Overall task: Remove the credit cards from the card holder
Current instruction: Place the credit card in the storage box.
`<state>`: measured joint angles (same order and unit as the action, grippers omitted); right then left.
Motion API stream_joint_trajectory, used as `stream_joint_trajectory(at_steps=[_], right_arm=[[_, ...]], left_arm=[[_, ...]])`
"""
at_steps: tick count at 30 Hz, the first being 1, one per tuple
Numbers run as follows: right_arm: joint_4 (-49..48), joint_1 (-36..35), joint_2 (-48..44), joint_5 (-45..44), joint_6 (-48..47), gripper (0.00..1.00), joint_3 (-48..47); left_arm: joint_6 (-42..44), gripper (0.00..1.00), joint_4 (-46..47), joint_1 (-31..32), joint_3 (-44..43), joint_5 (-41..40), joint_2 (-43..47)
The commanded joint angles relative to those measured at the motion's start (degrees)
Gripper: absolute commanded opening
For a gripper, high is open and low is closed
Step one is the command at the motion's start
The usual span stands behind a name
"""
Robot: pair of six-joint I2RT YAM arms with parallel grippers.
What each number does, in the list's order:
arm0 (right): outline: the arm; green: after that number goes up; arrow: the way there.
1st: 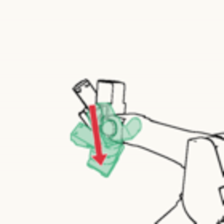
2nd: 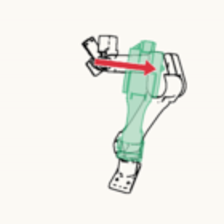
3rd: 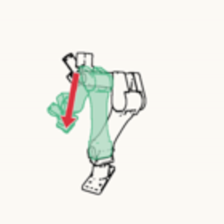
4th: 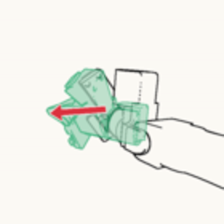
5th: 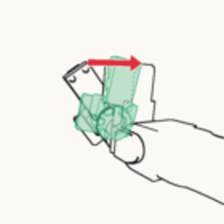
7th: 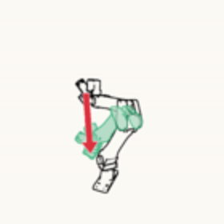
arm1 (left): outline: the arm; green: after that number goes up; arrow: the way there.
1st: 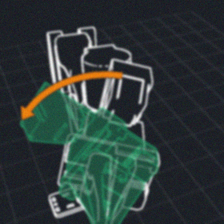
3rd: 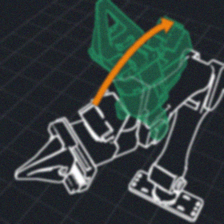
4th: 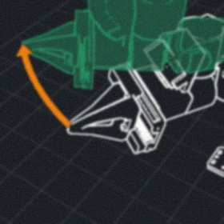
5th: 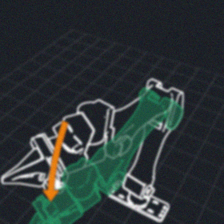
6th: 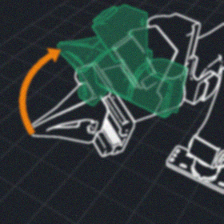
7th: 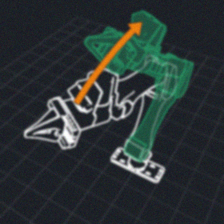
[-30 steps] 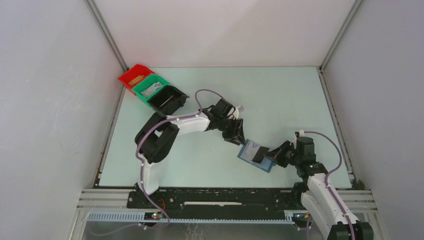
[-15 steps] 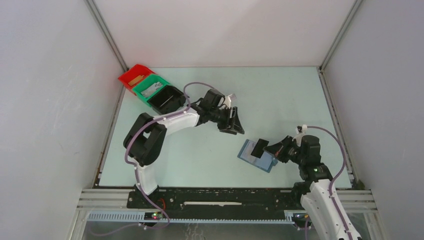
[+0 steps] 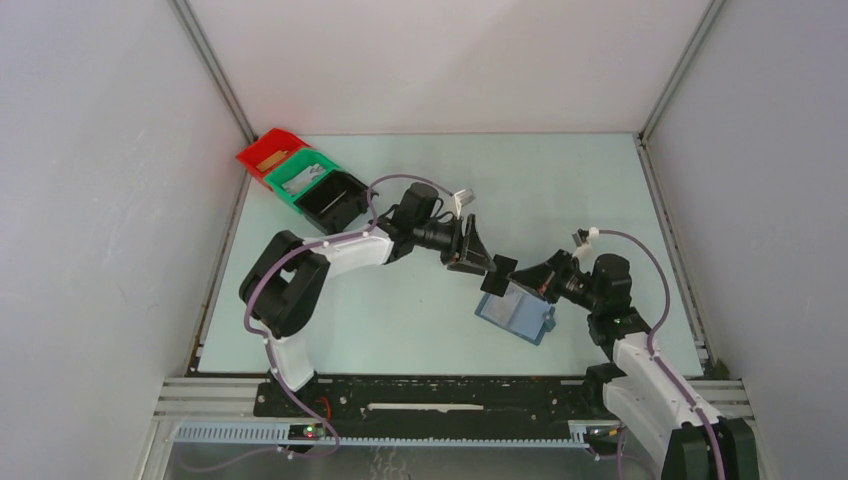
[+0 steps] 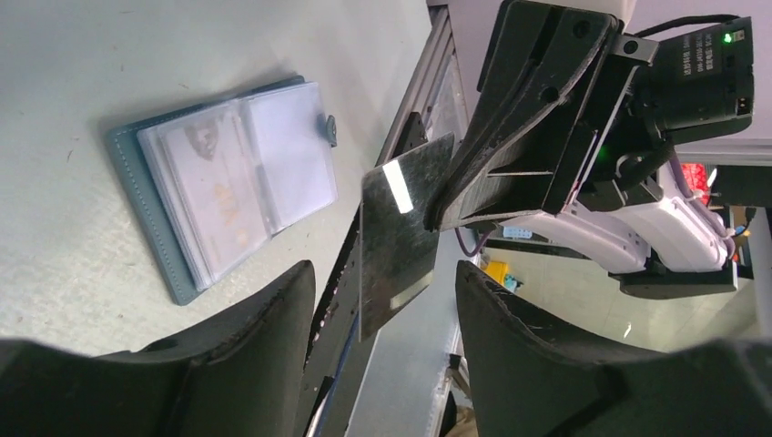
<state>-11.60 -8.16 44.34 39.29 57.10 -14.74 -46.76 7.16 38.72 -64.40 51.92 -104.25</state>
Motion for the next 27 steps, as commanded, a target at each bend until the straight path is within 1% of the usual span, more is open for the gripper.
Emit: stream_joint_trajectory(at_steps=[1, 6, 8, 13, 16, 18, 19, 20, 22, 23, 24, 25, 26, 27], right_arm=[[-10.42, -1.48, 2.54, 0.61, 2.96, 0.0, -0.99], [-15.19, -2.15, 6.83, -0.01, 3.88, 0.0, -1.08], [-16.57, -2.35, 8.18, -0.32, 4.19, 0.0, -1.08], [-18.56, -2.65, 11.25, -0.46, 4.29, 0.0, -1.08], [-18.75, -2.65, 12.5, -0.72, 4.25, 0.0, -1.23], [-18.01, -2.65, 13.05, -0.94, 3.97, 0.0, -1.45], [-17.27, -2.65, 13.4, -0.92, 3.72, 0.02, -1.76], [-16.61, -2.65, 13.58, -0.88, 3.46, 0.15, -1.98], [-14.34, -2.52, 13.62, -1.63, 3.1, 0.49, -2.56], [-11.76, -2.29, 13.37, -2.34, 2.5, 0.69, -3.17], [-9.47, -1.95, 13.13, -2.64, 1.69, 0.79, -3.73], [-7.33, -1.56, 12.83, -2.72, 0.91, 0.86, -4.18], [-4.67, -1.17, 12.2, -2.8, 0.19, 0.9, -4.57], [-2.51, -0.83, 11.61, -3.04, -0.79, 0.92, -4.96]], left_arm=[[-2.05, 0.63, 3.99, 0.17, 1.12, 3.15, 2.12], [-4.26, 0.56, 6.07, 0.13, 1.49, 3.47, 1.96], [-5.59, 0.52, 7.76, 0.12, 1.76, 3.77, 1.79], [-7.85, 0.33, 10.18, -0.17, 1.12, 3.59, 0.66], [-8.17, 0.26, 10.23, -0.68, 0.01, 3.45, 0.42], [-7.67, 0.13, 9.1, -1.19, -0.86, 2.94, 0.6], [-7.15, 0.07, 8.16, -1.57, -1.24, 2.64, 0.81], [-6.25, 0.02, 6.76, -2.12, -1.71, 2.13, 1.11], [-2.05, 0.0, 0.89, -3.4, -3.67, 1.19, 1.83], [1.87, 0.0, -4.14, -4.4, -5.45, 0.72, 2.26], [7.36, 0.0, -12.2, -5.54, -8.12, -0.26, 2.55], [13.82, 0.0, -21.87, -6.9, -12.27, -2.4, 2.78], [20.23, 0.0, -32.07, -8.47, -16.64, -6.17, 2.82], [25.2, 0.0, -40.14, -10.21, -20.74, -10.41, 2.75]])
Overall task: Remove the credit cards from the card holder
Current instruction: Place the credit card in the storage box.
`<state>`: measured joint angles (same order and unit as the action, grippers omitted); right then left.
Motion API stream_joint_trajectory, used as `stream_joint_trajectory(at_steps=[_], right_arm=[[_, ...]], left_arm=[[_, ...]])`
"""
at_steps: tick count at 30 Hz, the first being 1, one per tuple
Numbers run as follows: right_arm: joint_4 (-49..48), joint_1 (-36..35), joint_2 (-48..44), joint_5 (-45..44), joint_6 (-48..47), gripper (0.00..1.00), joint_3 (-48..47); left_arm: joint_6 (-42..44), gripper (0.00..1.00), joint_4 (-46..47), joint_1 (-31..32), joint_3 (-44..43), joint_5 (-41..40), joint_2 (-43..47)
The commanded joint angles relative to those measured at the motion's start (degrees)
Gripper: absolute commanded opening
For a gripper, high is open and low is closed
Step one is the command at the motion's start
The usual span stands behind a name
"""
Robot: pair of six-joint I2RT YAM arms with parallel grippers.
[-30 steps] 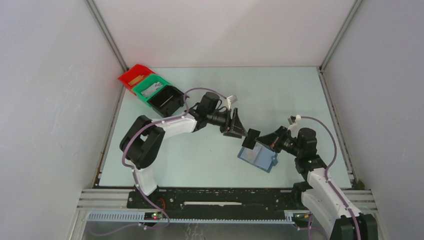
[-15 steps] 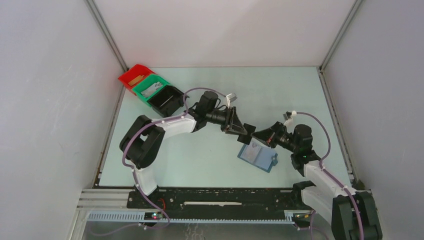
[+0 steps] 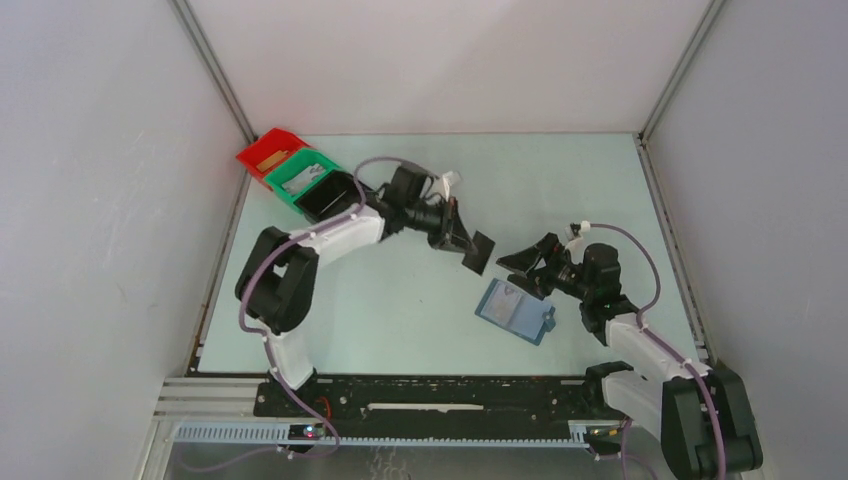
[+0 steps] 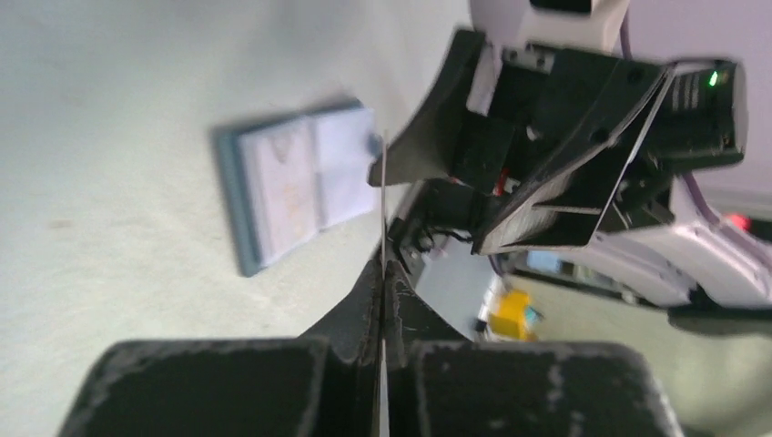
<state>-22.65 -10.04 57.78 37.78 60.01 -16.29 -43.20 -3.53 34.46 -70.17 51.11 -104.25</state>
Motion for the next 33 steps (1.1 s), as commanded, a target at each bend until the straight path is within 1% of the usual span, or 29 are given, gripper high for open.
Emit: stream_joint_trajectory(at_steps=[1, 3, 5, 6, 10, 12, 13, 15, 18, 20, 22, 24, 29, 33], right_arm=[[11.26, 1.27, -2.54, -2.26, -4.9, 0.93, -3.92], [16.56, 1.38, -3.91, -4.38, -7.83, 0.94, -5.1], [19.67, 1.58, -5.13, -5.82, -9.17, 0.94, -5.62], [20.56, 1.75, -5.63, -6.19, -9.51, 0.94, -5.65], [22.05, 2.1, -6.32, -6.34, -10.02, 0.94, -5.62], [22.15, 2.2, -5.95, -6.13, -10.16, 0.94, -5.67], [21.93, 2.28, -5.59, -5.78, -10.32, 0.94, -5.68], [21.58, 2.47, -4.5, -5.26, -10.67, 0.94, -5.67], [21.03, 2.64, -2.5, -4.18, -10.92, 0.94, -5.68], [20.7, 2.66, -1.73, -3.7, -10.9, 0.94, -5.68], [20.09, 2.65, -1.12, -3.19, -10.71, 0.94, -5.72], [20.07, 2.66, -0.45, -3.0, -10.81, 0.94, -6.13], [20.69, 2.75, 0.69, -2.99, -11.79, 0.93, -6.38], [20.59, 2.75, 1.15, -3.39, -11.69, 0.93, -6.38]], left_arm=[[25.64, 0.0, -37.21, -8.13, -19.21, -14.7, 2.55], [30.85, 0.0, -47.99, -12.5, -26.25, -24.71, 1.86], [34.74, 0.0, -57.07, -16.82, -32.41, -35.96, 0.88], [36.5, 0.0, -59.37, -18.36, -34.77, -41.71, 0.39], [39.67, 0.0, -61.68, -23.65, -39.94, -60.68, -0.17], [42.2, 0.0, -61.14, -24.16, -42.28, -72.59, -1.46], [44.72, 0.0, -60.07, -24.22, -42.63, -76.95, -2.02], [49.36, 0.0, -56.97, -24.26, -42.38, -82.54, -3.23], [55.07, 0.0, -51.96, -23.73, -41.29, -87.18, -5.69], [59.35, 0.0, -49.58, -22.96, -40.22, -86.74, -7.66], [61.56, 0.0, -45.66, -22.14, -37.19, -89.57, -8.84], [63.66, 0.0, -41.67, -21.43, -33.89, -90.1, -9.37], [67.39, 0.0, -32.43, -19.11, -26.97, -87.71, -8.72], [68.24, 0.0, -28.51, -18.38, -23.26, -86.08, -8.85]])
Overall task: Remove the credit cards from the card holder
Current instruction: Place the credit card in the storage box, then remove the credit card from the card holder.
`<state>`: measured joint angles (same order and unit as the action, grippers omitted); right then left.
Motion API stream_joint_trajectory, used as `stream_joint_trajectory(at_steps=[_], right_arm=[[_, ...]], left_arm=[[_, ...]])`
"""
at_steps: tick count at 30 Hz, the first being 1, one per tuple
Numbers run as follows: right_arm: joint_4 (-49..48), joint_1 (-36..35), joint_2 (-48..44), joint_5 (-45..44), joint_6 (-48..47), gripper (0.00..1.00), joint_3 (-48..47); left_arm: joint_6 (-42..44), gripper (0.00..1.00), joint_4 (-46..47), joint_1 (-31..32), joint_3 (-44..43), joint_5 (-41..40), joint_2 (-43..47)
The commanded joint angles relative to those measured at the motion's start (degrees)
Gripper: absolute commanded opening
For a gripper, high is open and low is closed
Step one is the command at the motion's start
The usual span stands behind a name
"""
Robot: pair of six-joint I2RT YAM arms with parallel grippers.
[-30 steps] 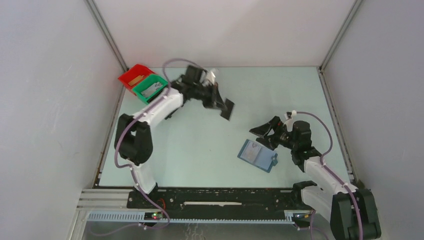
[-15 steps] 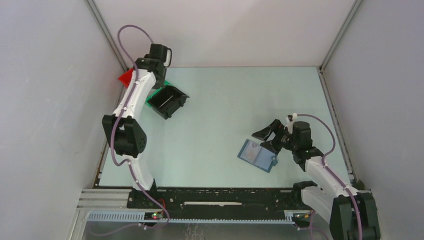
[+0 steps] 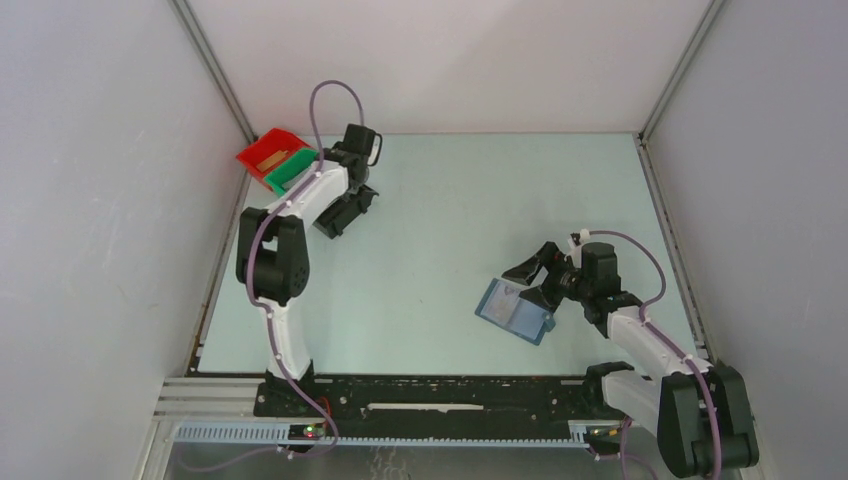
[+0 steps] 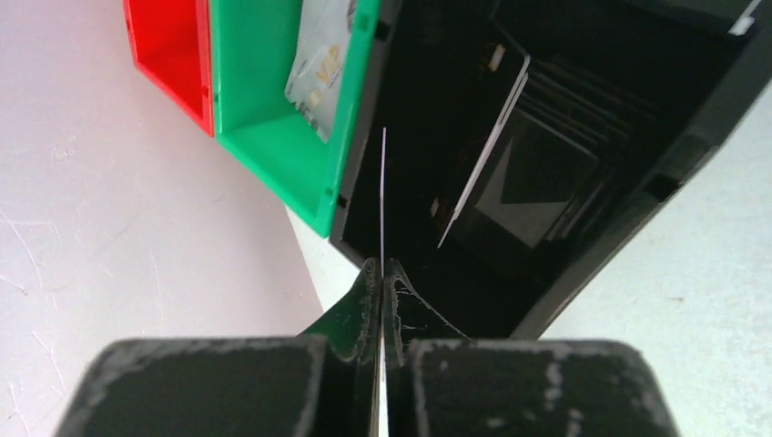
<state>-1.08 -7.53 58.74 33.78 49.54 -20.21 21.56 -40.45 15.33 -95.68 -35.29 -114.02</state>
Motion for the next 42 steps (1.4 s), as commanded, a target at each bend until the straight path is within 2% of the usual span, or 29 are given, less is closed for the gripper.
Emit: stream_joint_trajectory(at_steps=[1, 9, 14, 18, 19, 25, 29, 32, 36, 39, 41, 42], right_arm=[[-1.0, 0.23, 0.23, 0.59, -1.2, 0.93, -2.47], [-0.06, 0.26, 0.47, 0.45, -1.92, 0.93, -2.47], [0.66, 0.24, -0.13, 0.11, -2.04, 0.93, -2.47], [0.82, 0.24, -0.7, -0.47, -2.0, 0.93, -2.47], [0.82, 0.23, -0.85, -0.85, -2.0, 0.93, -2.47], [3.59, 0.37, -2.25, -1.51, -2.12, 0.93, -2.47], [4.77, 0.58, -3.1, -2.62, -2.68, 0.93, -2.47], [5.93, 0.63, -2.8, -5.59, -2.54, 0.94, -2.47], [5.62, 0.36, 0.56, -6.83, -2.28, 0.9, -3.03], [4.8, -0.9, 2.3, -8.13, -1.52, 0.82, -3.07], [5.64, -1.97, 3.16, -10.61, -1.03, 0.7, -3.0], [5.96, -2.23, 3.62, -11.31, -0.9, 0.66, -2.95]], left_arm=[[3.72, 0.0, 9.34, 0.75, 3.25, 1.09, 0.95], [7.36, 0.01, 15.62, 0.75, 7.95, 3.78, -0.42], [5.89, 0.17, 14.34, 0.8, 6.22, 2.15, -2.21], [3.61, 0.42, 11.6, 0.9, 4.35, 1.85, -2.34], [3.34, 0.46, 11.19, 1.05, 4.17, 1.89, -2.21], [0.52, 0.49, 4.81, 2.88, 0.35, 1.5, 1.14], [-3.1, 0.53, -1.18, 6.53, -4.82, 0.57, 5.9], [-10.61, 0.59, -7.87, 10.33, -10.89, 11.79, 8.29], [-22.92, 0.58, -10.55, 15.33, -14.98, 30.47, 8.05], [-33.34, 0.57, -3.61, 17.61, -8.37, 49.13, 8.75], [-41.64, 0.57, 8.43, 18.64, 0.78, 65.35, 9.31], [-45.62, 0.57, 12.66, 19.44, 4.28, 69.58, 9.03]])
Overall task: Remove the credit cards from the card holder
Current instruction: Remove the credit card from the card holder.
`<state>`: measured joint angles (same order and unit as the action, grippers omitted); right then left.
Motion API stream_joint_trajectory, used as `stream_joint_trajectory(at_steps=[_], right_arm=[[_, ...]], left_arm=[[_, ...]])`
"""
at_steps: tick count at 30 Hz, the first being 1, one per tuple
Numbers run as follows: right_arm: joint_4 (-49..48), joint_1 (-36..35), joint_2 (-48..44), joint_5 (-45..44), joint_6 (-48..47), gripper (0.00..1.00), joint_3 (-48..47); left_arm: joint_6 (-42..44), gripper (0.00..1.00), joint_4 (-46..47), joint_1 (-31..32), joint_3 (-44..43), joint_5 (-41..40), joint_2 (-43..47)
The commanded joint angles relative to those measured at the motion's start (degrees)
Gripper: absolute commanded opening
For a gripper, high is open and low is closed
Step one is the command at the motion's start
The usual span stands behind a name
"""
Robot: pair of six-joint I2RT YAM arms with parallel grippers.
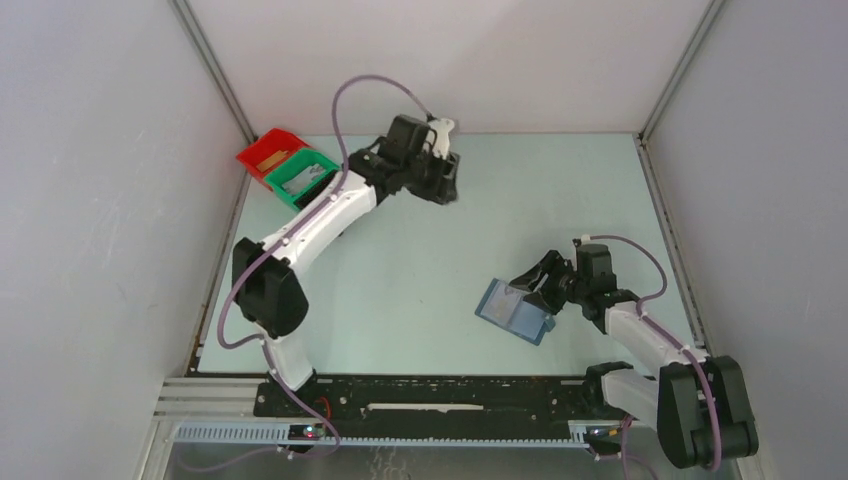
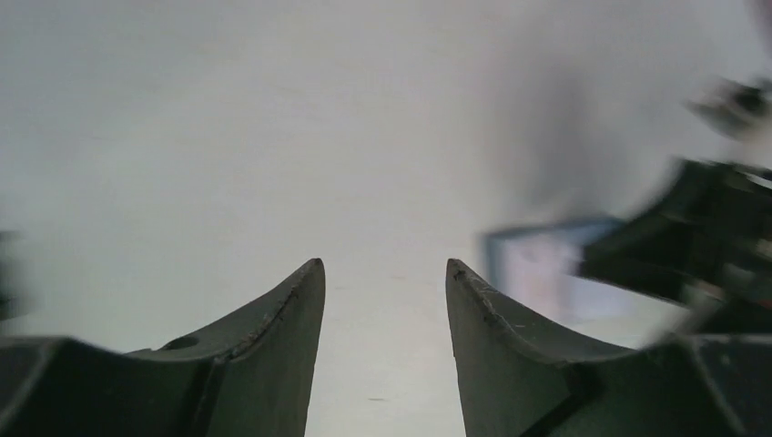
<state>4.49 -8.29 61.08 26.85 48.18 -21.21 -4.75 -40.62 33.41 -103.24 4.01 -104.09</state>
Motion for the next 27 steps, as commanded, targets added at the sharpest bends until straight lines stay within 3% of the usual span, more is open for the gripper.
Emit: stream_joint_trajectory(at_steps=[1, 5, 17, 27], right_arm=[[0.18, -1.58, 1.8, -4.44, 0.53, 0.59, -1.72], [-1.53, -1.46, 2.99, -4.77, 1.06, 0.43, -0.41], [-11.69, -1.63, 10.11, -4.45, 3.61, 0.34, 2.85], [-17.87, -3.91, 16.33, -0.81, 4.65, 0.04, 1.44]], left_arm=[[-21.4, 0.57, 15.11, 2.46, 13.94, 32.76, -1.45], [-21.68, 0.57, 15.73, 7.05, 17.53, 33.82, -3.29], [-31.2, 0.6, 28.78, 9.33, 25.42, 38.78, -8.65], [-31.11, 0.59, 28.76, 8.71, 27.74, 36.9, -8.43]])
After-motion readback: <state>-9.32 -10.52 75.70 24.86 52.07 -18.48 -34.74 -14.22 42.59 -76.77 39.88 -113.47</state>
